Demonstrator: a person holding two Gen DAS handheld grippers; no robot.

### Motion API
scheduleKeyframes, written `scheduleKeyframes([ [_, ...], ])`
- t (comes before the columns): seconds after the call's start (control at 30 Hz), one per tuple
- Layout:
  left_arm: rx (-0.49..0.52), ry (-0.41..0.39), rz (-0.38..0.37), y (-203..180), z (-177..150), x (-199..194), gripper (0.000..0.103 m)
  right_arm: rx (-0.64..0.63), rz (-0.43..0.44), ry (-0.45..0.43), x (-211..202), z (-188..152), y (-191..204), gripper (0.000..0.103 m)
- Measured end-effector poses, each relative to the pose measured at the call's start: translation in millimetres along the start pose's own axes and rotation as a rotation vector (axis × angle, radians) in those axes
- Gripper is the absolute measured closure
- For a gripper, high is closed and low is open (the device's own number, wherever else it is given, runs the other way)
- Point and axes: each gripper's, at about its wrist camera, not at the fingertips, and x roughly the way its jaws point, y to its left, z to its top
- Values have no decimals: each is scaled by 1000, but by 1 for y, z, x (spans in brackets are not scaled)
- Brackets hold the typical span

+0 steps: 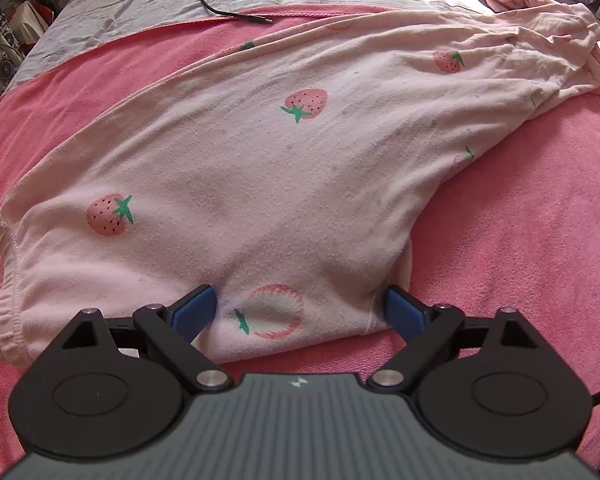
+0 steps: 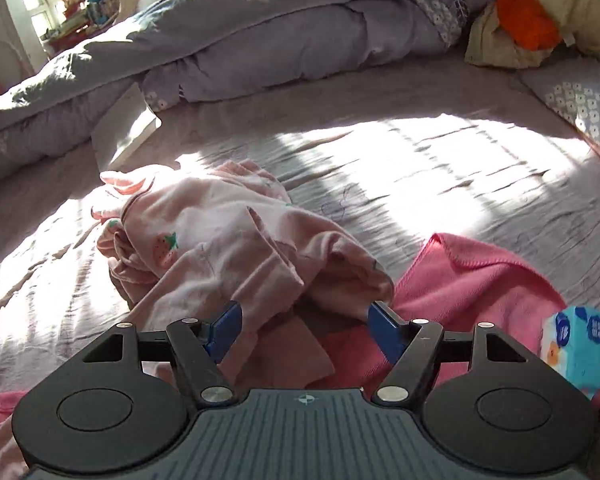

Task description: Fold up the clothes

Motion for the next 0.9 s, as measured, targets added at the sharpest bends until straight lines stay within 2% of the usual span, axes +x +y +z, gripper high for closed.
scheduleKeyframes([
  [0.1, 3, 5, -2, 0, 0, 0, 11, 129, 45, 86, 23, -29, -18, 43],
  [0.23, 23, 25, 1, -1, 0, -1, 11, 253, 71, 63, 45, -44, -22, 43],
  [0.27, 39, 36, 7, -3, -1, -1, 11, 286, 58, 66, 51, -44, -25, 47],
  [0.3, 55, 47, 14, -5, -2, -1, 10, 322, 42, 80, 56, -40, -26, 54],
  [0.33, 75, 58, 20, -8, -3, -1, 10, 359, 25, 95, 60, -36, -26, 56],
  [0.37, 98, 71, 29, -10, -4, 0, 10, 336, 32, 111, 58, -29, -22, 79],
  [0.4, 121, 84, 37, -12, -6, 0, 9, 308, 41, 128, 56, -22, -17, 89],
  [0.47, 113, 94, 35, -11, -9, -1, 9, 227, 38, 94, 39, -8, -7, 89],
  [0.57, 94, 106, 30, -10, -9, 0, 9, 172, 43, 22, 14, 5, -5, 92],
  [0.67, 97, 112, 38, -11, -9, 1, 9, 135, -37, -87, 9, 11, -15, 96],
  [0.73, 92, 119, 41, -12, -8, -1, 9, 223, 3, -59, 24, 14, -41, 96],
  [0.83, 62, 109, 55, -12, -4, -12, 13, 344, 150, 14, 33, -1, -66, 93],
  [0.9, 38, 47, 60, -14, -3, -28, 14, 315, 177, 13, 25, -12, -62, 90],
])
